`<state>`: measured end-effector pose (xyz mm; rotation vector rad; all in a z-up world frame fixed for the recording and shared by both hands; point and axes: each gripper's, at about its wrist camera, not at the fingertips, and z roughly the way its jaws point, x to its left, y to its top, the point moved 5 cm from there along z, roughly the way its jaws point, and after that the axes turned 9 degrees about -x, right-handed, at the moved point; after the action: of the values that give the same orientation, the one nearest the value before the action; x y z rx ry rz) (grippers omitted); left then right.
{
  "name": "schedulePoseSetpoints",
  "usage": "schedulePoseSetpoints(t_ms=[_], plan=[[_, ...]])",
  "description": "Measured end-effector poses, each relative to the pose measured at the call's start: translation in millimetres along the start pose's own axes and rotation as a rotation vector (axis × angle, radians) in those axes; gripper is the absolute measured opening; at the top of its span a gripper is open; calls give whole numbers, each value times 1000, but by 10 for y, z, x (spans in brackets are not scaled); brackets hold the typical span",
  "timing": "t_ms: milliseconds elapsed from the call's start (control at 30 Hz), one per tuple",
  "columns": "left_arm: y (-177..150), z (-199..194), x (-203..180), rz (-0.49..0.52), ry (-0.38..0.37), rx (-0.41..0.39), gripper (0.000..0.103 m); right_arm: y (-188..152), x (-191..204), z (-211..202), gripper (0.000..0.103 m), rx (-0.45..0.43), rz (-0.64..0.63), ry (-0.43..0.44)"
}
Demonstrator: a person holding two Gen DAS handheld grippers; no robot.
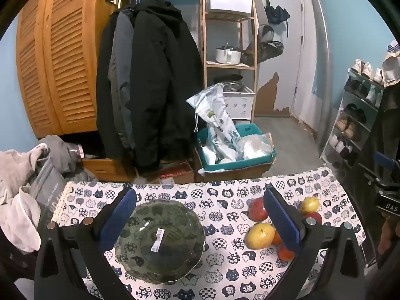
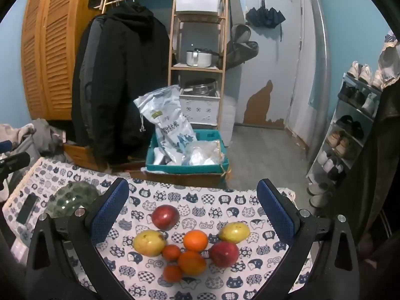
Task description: Organize fruits
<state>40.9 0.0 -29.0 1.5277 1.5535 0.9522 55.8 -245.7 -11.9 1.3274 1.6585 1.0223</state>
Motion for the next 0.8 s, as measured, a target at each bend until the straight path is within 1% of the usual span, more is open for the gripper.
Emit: schedulePoseSetpoints(t_ms=[233,433,567,800], plan=[[2,2,-4,9,5,2,102,-2,15,7,100,-1,-1,6],[4,-1,-1,9,6,1,102,19,24,-2,100,1,1,-9],[29,30,9,8,8,-6,102,-20,-15,25,100,1,-2,-23],[19,-5,51,5,17,-24,102,16,-16,9,100,0,-1,-13]])
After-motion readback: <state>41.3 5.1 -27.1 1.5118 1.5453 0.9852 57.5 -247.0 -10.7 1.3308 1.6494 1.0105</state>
